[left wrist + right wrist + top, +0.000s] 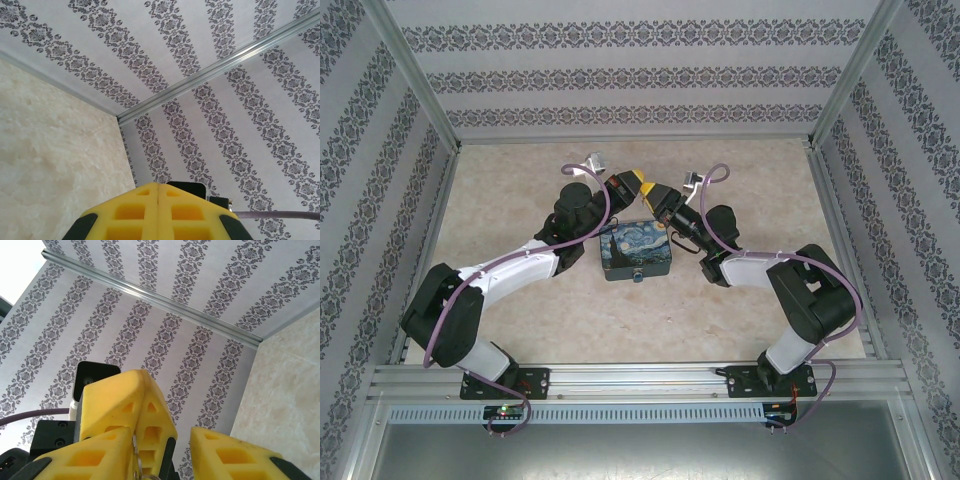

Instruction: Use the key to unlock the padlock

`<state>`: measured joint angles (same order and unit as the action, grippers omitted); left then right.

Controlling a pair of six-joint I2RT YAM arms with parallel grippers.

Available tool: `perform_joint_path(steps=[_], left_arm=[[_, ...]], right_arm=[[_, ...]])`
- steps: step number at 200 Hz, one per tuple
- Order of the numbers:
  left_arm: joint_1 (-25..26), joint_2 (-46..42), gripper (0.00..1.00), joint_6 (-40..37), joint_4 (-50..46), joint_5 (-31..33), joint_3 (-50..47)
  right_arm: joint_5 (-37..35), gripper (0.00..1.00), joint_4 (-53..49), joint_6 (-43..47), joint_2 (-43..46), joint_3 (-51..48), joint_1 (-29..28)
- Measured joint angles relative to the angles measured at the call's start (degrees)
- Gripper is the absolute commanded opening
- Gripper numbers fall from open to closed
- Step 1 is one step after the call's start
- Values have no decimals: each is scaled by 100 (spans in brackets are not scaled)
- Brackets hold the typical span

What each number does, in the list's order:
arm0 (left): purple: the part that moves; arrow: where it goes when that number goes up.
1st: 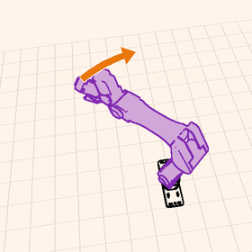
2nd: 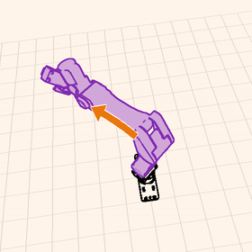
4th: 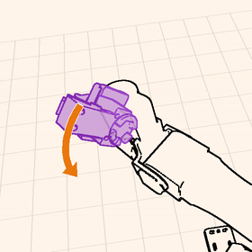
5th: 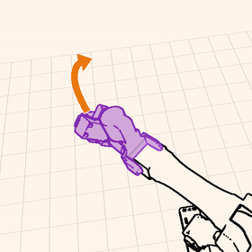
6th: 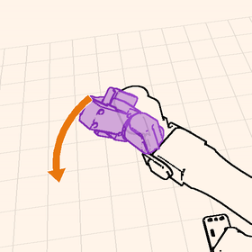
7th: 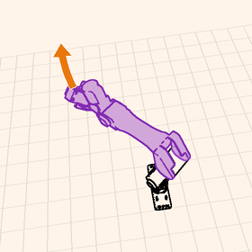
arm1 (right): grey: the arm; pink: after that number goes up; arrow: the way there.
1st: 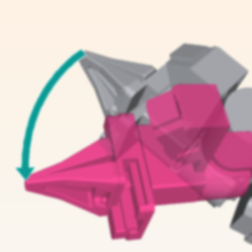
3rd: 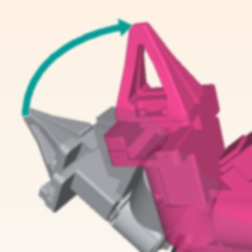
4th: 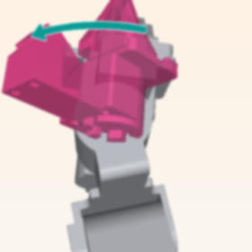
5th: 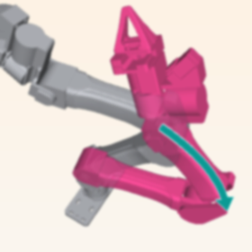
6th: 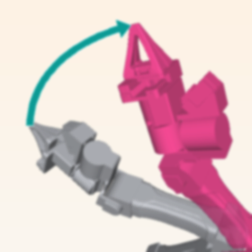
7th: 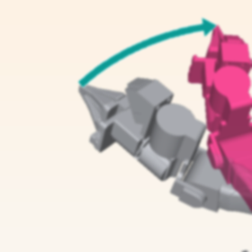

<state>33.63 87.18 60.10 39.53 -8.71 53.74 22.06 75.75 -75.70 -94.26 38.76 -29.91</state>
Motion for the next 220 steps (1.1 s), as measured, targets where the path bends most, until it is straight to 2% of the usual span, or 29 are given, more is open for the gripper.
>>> perform_joint_path(steps=[87, 139, 163, 220], left_arm=[[0, 0, 0, 2, -2, 44, 0], [0, 0, 0, 7, -2, 105, 0], [-2, 0, 0, 7, -2, 140, 0], [-28, 7, 0, 22, -7, 149, -33]], right_arm=[[-11, 34, 2, -50, 0, -2, -74], [-11, 28, 44, -52, -4, -2, -74], [-13, 23, 74, -63, -4, -13, -74], [-33, 5, 168, -70, -4, -52, -74]])
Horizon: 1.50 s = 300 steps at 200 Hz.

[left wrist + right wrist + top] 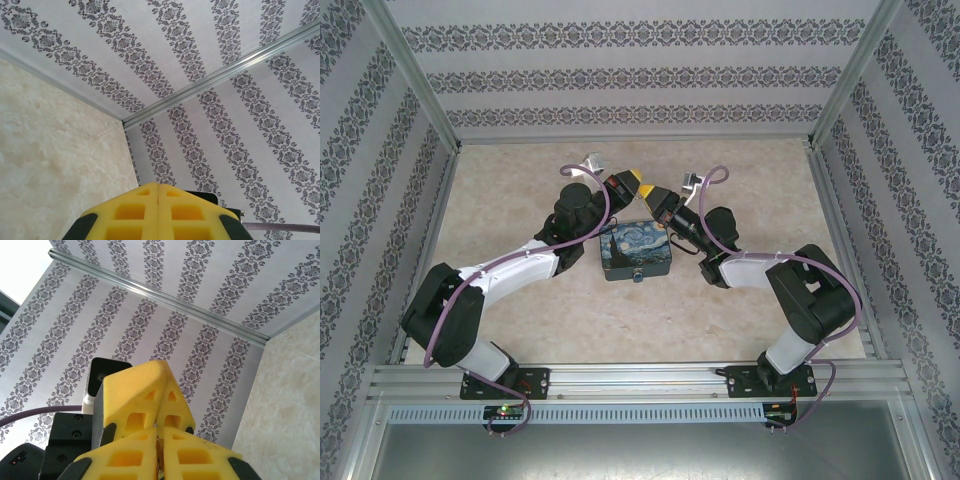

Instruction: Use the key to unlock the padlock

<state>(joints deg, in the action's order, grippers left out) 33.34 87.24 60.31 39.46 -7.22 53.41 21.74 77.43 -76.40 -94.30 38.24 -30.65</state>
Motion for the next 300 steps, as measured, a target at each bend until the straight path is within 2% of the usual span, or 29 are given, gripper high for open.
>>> perform_joint_path(steps=[19, 95, 105, 125, 162, 197, 249, 289, 296, 300], left_arm=[[-9, 4, 0, 11, 0, 0, -4], [-9, 4, 0, 22, 2, 20, -48], [-9, 4, 0, 22, 2, 22, -48], [-9, 4, 0, 22, 2, 20, -48], [-9, 4, 0, 24, 4, 24, -48], [-9, 4, 0, 24, 4, 28, -55], [-9, 4, 0, 44, 7, 109, -111], [-9, 2, 0, 66, 11, 131, -133], [-9, 2, 7, 76, 11, 131, -138], [-9, 2, 15, 81, 11, 131, -142]], right_arm=[[-4, 0, 4, -26, -7, 0, 0], [-2, 0, 7, -39, -37, -11, 0], [-2, 11, 7, -44, -37, -11, 0], [0, 23, 2, -42, -42, -11, -37], [0, 26, -4, -68, -116, -11, -74], [0, 22, -2, -68, -116, -11, -76], [-13, 0, 0, -131, -131, -11, -111], [-28, 0, -2, -129, -136, -15, -109], [-28, 0, -2, -131, -140, -17, -109], [-28, 0, -2, -131, -140, -20, -109]])
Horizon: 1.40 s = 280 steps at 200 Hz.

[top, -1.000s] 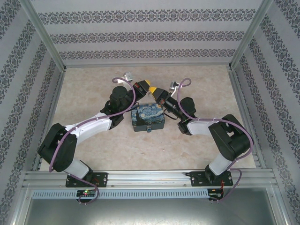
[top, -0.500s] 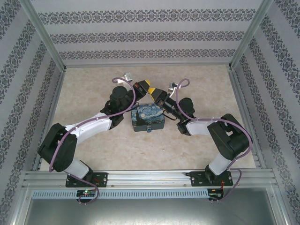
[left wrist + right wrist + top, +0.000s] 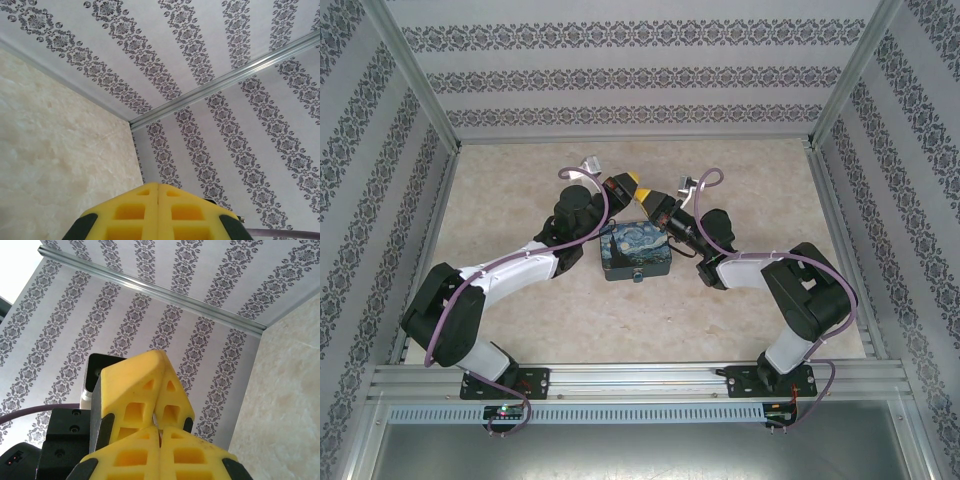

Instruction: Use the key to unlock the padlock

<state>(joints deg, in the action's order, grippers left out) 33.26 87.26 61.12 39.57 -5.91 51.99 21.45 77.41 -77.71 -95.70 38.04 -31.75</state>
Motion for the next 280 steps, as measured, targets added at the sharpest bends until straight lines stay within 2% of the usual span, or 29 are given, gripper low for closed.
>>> perform_joint_path(steps=[29, 57, 94, 118, 148, 188, 208, 233, 280], left_arm=[[0, -116, 68, 46, -46, 24, -96], [-4, -487, 100, -22, -444, 120, -125], [-118, -1200, 100, -304, -1078, 175, -146], [-188, -1488, 100, -708, -1943, 114, -17], [-197, -1733, 100, -1086, -3082, 168, 92], [-205, -2184, 100, -1416, -3906, 11, -262], [-214, -2214, 100, -1543, -4103, -280, -466], [-155, -2214, 100, -1676, -4293, -636, -831], [391, -2210, 99, -1928, -4385, -949, -1314]], right_arm=[[-20, 0, 2, -15, -11, -33, 4], [-42, 0, 0, -24, -26, -138, 15], [-31, 0, -44, -57, -74, -236, 90], [48, 0, -179, -57, -74, -365, 168], [208, 0, -828, 22, 107, -586, 317], [358, 0, -1788, 350, 634, -656, 466], [356, 0, -2509, 664, 977, -651, 463], [184, 0, -3871, 1252, 1523, -546, 409], [-608, 0, -6107, 2251, 2262, -151, 188]])
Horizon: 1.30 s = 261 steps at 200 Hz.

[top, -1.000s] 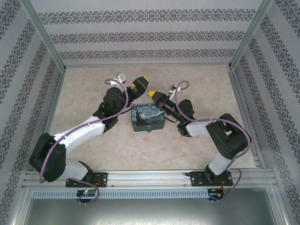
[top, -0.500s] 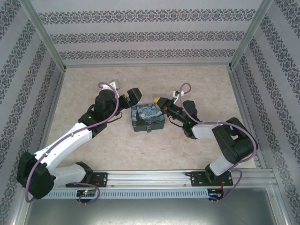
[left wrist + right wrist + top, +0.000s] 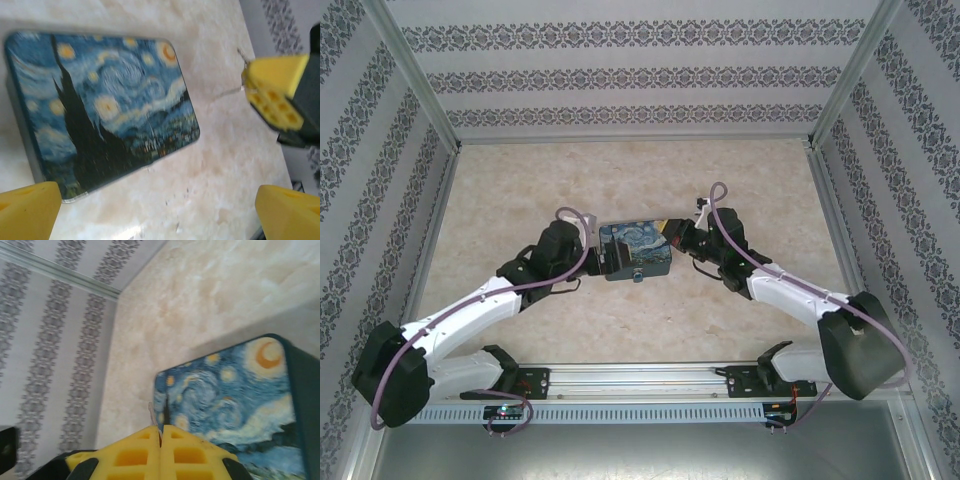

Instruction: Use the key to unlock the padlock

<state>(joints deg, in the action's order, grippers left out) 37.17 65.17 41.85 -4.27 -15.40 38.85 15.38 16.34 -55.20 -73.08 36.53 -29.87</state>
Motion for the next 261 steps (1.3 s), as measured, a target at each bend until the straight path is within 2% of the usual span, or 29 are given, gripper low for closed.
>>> perform_joint_path(steps=[31, 69, 181, 261], left_arm=[[372, 149, 94, -70, 87, 17, -313], [688, 678, 88, -184, 516, 111, -597], [863, 1797, 81, -564, 2114, 560, -833], [866, 2498, 77, -763, 2704, 693, -780]], right_arm=[[-581, 0, -946, 485, 203, 144, -243], [-745, 0, -1187, 599, 243, 144, -262], [-199, 0, 35, 240, -125, -256, -138], [55, 0, 490, 87, -774, -254, 129]])
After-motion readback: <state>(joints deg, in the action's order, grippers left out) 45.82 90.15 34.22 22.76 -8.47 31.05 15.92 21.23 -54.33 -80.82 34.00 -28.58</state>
